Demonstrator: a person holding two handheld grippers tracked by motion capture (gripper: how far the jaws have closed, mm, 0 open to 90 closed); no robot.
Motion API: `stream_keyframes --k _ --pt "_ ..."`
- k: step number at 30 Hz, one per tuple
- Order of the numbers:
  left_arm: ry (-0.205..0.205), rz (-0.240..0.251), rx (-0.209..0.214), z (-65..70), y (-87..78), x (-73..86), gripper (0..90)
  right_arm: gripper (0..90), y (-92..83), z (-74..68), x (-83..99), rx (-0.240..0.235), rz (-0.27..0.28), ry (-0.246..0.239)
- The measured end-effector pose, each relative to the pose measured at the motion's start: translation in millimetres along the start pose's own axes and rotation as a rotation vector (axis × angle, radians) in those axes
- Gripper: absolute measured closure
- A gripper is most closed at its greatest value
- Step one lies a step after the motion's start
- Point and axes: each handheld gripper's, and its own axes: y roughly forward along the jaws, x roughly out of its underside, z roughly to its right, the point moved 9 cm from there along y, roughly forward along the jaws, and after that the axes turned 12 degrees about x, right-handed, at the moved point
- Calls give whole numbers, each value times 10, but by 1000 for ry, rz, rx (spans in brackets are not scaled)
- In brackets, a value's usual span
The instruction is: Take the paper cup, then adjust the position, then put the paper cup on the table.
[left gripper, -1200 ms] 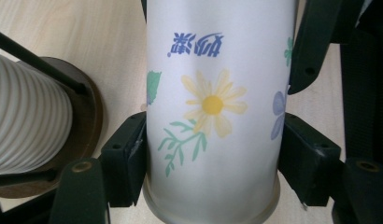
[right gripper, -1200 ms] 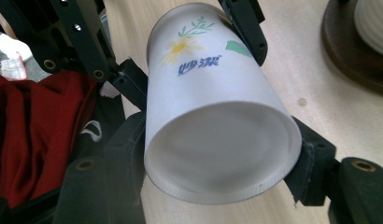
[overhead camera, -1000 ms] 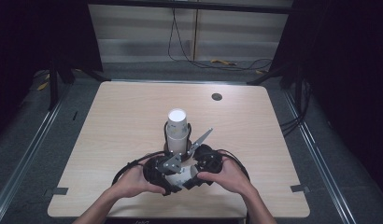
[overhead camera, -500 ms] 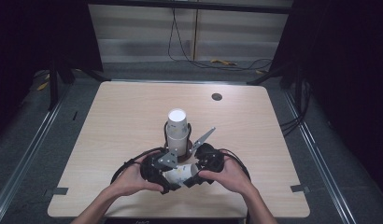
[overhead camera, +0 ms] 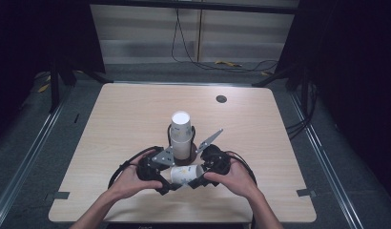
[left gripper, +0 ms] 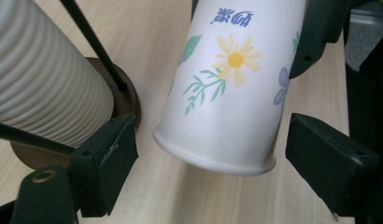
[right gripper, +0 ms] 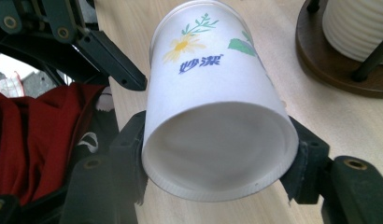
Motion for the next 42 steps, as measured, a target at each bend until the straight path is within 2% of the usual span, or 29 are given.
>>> stream_keyframes --k 4,5,9,10,12,15,18,25,30,37,42 --pt "-19 66 15 -12 -74 -16 163 362 -13 36 -8 13 9 16" --pt "-19 78 9 -28 -93 -20 162 362 -9 54 -10 16 16 18" --pt "-60 142 -18 -92 -167 -18 162 362 8 107 12 13 33 51" --pt "-63 152 -19 -104 -185 -10 162 362 13 125 19 21 35 53" --pt "-87 205 -17 -127 -210 -25 162 362 2 123 17 24 39 65" --pt "-107 246 -10 -161 -256 -33 162 362 -41 119 -1 36 59 59" --pt "-105 269 -37 -185 -287 -35 162 362 -63 141 8 44 70 68" --pt "-113 303 -46 -208 -304 -13 161 362 -98 200 -9 60 120 72" --pt "-106 358 -77 -223 -376 -69 161 362 -143 229 -26 67 168 80" --pt "-111 372 -100 -246 -410 -49 158 362 -226 221 -44 55 234 91" --pt "-123 370 -82 -229 -416 -41 158 361 -214 246 -26 65 247 105"
